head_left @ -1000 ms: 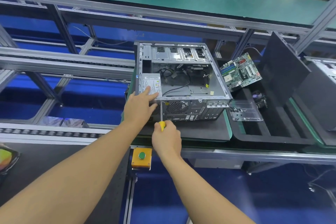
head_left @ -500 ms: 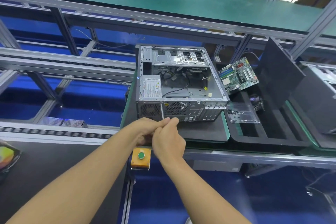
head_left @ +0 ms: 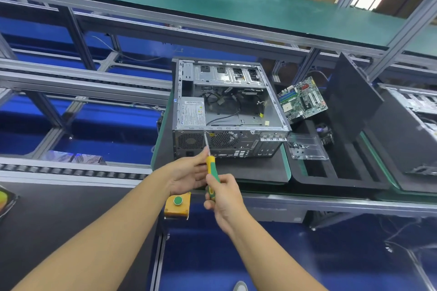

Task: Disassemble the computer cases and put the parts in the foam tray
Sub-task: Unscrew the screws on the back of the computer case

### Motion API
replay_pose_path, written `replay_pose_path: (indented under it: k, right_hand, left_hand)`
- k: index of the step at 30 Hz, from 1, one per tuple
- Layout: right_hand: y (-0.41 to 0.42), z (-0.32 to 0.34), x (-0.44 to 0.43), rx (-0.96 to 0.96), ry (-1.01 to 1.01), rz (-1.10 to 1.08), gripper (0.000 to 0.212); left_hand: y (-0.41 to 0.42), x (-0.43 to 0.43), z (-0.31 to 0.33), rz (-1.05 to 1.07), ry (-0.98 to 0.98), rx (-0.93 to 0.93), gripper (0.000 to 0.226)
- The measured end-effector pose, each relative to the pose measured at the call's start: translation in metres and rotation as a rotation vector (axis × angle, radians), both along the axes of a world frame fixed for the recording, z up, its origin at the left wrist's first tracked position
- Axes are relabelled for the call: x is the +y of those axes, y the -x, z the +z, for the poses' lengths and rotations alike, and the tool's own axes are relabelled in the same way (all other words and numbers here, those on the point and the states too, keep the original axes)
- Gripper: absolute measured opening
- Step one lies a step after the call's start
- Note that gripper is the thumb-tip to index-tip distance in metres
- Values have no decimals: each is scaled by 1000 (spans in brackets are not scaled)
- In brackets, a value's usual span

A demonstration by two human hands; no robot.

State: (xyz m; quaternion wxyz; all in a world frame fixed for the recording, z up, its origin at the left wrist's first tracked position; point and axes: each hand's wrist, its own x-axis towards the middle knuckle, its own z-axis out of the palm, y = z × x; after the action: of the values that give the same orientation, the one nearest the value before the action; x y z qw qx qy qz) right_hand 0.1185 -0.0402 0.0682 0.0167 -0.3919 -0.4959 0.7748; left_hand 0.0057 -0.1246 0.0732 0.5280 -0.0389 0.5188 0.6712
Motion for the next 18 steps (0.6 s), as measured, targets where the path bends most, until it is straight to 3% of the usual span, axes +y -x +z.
replay_pose_path:
  k: [2, 5, 9, 11, 16, 18]
  right_hand:
    - [4, 0, -7, -29, -170, -1, 28]
    - [8, 5, -13, -18, -208, -19, 33]
    - [-3, 11, -8, 22, 250, -28, 37]
    - [-10, 8, -3, 36, 344, -17, 41]
    - [-8, 4, -10, 89, 142, -128, 15]
    - [-6, 4, -14, 100, 84, -138, 18]
  left_hand:
    - [-2, 3, 4, -51, 23, 60, 47]
    - [-2, 6, 9, -4, 74, 126, 45]
    - [0, 3, 6, 94, -25, 62, 18]
    - [-1, 1, 4, 87, -68, 55, 21]
    - [-13, 9, 8, -8, 20, 139, 29]
    - [-17, 12, 9, 39, 73, 171, 28]
